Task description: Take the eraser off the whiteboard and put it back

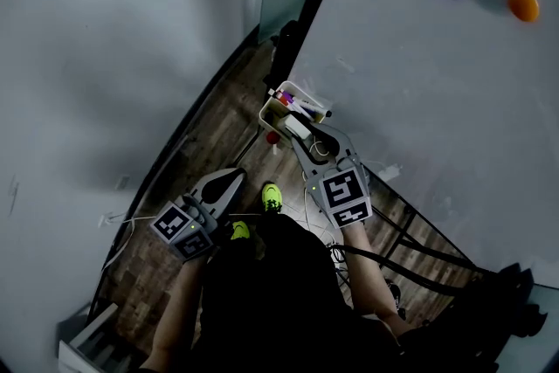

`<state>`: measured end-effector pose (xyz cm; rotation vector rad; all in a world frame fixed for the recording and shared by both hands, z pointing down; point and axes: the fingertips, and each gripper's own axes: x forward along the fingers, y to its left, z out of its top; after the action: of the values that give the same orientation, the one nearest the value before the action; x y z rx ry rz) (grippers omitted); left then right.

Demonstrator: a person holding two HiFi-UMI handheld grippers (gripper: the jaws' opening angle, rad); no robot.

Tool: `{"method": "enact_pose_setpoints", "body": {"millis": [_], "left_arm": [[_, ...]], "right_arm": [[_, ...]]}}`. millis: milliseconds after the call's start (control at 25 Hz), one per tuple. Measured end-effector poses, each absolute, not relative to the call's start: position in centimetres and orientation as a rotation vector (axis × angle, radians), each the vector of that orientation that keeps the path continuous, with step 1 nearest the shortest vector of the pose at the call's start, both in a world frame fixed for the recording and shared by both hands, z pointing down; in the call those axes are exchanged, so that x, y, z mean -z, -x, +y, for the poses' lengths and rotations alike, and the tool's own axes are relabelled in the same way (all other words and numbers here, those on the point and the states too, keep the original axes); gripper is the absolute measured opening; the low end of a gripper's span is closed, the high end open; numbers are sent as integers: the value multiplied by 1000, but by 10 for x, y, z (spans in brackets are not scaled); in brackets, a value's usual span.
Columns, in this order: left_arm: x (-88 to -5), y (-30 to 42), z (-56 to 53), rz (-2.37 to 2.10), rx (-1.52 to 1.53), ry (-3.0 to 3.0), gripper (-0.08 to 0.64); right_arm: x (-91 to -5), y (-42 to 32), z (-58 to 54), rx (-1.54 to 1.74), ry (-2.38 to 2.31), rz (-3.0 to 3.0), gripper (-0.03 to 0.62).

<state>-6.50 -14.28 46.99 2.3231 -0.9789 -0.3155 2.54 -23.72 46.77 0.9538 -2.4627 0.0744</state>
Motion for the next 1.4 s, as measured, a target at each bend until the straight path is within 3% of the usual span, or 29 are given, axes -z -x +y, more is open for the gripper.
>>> {"method": "enact_pose_setpoints", "body": {"millis": [1400], "left_arm": [[-472, 78, -150, -987, 322, -2293, 11]], "right_arm": [[-508, -18, -238, -102, -859, -2350, 137]]}}
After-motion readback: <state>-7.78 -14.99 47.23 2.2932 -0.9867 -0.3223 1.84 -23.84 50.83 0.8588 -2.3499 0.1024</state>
